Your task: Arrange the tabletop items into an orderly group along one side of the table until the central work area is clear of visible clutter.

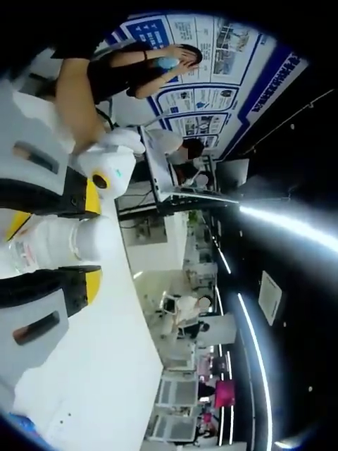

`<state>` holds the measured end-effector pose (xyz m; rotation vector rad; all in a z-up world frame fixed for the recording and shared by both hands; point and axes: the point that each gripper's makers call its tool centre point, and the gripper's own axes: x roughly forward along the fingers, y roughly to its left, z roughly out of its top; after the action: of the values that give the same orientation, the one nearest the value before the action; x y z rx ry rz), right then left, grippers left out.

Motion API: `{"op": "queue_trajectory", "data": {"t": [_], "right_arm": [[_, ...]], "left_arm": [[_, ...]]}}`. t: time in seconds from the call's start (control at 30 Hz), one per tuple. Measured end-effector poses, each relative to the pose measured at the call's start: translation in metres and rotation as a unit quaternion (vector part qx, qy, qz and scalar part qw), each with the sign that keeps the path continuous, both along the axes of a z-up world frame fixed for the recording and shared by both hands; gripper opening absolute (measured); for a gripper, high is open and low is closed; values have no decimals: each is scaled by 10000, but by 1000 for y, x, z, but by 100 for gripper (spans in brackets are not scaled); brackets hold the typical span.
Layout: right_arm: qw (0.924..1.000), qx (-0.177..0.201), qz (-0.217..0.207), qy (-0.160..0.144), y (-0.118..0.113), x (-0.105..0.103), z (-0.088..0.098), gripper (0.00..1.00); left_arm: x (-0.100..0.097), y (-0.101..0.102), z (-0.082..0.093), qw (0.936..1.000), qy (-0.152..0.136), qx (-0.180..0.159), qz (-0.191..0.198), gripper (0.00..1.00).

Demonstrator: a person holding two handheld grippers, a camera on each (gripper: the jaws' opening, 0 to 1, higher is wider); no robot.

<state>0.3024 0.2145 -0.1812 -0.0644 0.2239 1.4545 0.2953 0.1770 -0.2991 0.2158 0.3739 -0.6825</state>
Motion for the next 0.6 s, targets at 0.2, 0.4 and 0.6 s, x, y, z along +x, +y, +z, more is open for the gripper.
{"op": "queue_trajectory", "data": {"t": [0.2, 0.4, 0.6], "right_arm": [[9999, 39, -114, -25, -1, 4, 1, 33], [9999, -5, -136, -53, -4, 6, -2, 37], [9996, 105, -223, -111, -12, 9, 2, 57]], "left_arm": [[-1, 0, 0, 10000, 5, -26, 17, 46], [-3, -1, 1, 10000, 1, -38, 10, 50], [-2, 3, 4, 10000, 2, -26, 22, 64]]}}
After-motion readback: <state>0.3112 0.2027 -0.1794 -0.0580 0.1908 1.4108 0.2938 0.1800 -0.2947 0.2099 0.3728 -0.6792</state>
